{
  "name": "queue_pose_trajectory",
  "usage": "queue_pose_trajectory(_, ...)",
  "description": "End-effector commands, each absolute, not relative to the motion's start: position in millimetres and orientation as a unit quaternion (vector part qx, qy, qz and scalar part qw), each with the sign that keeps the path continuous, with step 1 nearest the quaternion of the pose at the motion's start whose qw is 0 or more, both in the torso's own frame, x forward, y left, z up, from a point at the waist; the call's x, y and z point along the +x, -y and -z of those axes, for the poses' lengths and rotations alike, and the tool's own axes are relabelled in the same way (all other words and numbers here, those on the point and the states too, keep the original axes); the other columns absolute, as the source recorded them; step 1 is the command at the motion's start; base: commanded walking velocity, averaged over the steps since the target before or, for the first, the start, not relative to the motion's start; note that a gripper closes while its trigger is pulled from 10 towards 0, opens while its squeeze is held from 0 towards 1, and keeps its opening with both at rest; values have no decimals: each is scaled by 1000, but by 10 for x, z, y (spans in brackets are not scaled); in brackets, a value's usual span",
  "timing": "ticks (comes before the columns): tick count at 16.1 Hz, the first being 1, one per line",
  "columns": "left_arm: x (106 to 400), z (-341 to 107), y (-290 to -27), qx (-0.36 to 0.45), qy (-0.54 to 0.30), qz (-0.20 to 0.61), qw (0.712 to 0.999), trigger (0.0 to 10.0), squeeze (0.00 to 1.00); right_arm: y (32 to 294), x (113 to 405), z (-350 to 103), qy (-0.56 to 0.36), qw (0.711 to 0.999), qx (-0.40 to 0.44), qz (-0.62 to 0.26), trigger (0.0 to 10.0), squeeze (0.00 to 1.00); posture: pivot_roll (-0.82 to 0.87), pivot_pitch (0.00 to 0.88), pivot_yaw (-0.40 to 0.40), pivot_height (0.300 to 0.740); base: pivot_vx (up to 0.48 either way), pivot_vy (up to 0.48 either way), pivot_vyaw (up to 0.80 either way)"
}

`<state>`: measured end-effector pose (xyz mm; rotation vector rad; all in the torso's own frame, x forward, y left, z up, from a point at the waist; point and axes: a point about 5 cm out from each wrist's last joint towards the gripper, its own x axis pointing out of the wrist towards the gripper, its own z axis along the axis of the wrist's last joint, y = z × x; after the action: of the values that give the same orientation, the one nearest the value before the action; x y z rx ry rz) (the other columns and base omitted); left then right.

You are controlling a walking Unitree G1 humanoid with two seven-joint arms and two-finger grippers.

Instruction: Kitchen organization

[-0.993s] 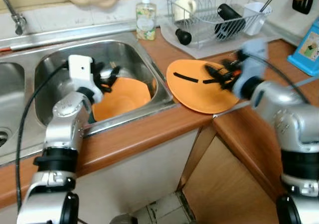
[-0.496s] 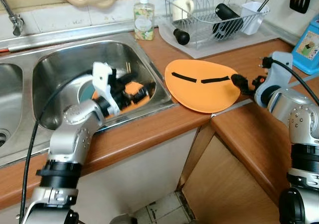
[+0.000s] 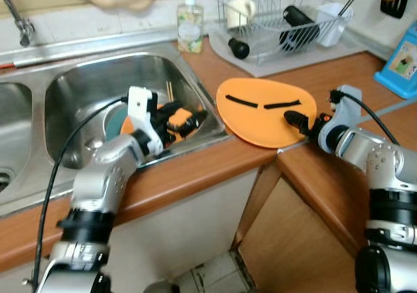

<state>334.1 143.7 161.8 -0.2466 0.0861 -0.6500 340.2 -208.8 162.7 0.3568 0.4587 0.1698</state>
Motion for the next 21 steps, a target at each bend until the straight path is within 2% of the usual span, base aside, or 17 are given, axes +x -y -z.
queue_pose_trajectory(1,3405,-1643,-1425,-132,-48,303,942,10000,0,1959,3414,-1623,-235,948,182,-116,10000,0,-139,0,8,740,0,0,0)
queue_pose_trajectory(6,3615,-1485,-1381,-214,-97,245,941,10000,0,1761,3372,-1680,-220,942,183,-177,10000,0,-158,0,36,740,0,0,0)
queue_pose_trajectory(9,3712,-1440,-1386,-227,-110,219,943,10000,0,1719,3347,-1692,-217,939,192,-187,10000,0,-166,0,42,740,0,0,0)
queue_pose_trajectory(12,3734,-1425,-1296,-299,-121,248,913,10000,0,1659,3325,-1723,-213,936,193,-205,10000,0,-166,0,40,740,0,0,0)
queue_pose_trajectory(17,3767,-1402,-1211,-340,-130,260,895,10000,0,1543,3293,-1766,-199,930,202,-232,10000,0,-170,0,40,740,0,0,0)
queue_pose_trajectory(18,3770,-1401,-1209,-341,-130,261,894,10000,0,1535,3285,-1768,-198,930,204,-233,6980,0,-170,0,40,740,0,0,0)
queue_pose_trajectory(19,3768,-1394,-1213,-340,-131,262,894,10000,0,1535,3271,-1773,-195,929,210,-235,1294,0,-171,0,41,740,0,0,0)
queue_pose_trajectory(20,3764,-1386,-1224,-338,-131,263,894,10000,0,1543,3258,-1779,-192,928,215,-236,235,0,-169,0,40,740,0,0,0)
queue_pose_trajectory(21,3761,-1383,-1244,-335,-130,263,895,10000,0,1559,3249,-1787,-188,928,218,-235,0,0,-169,0,40,740,0,0,0)
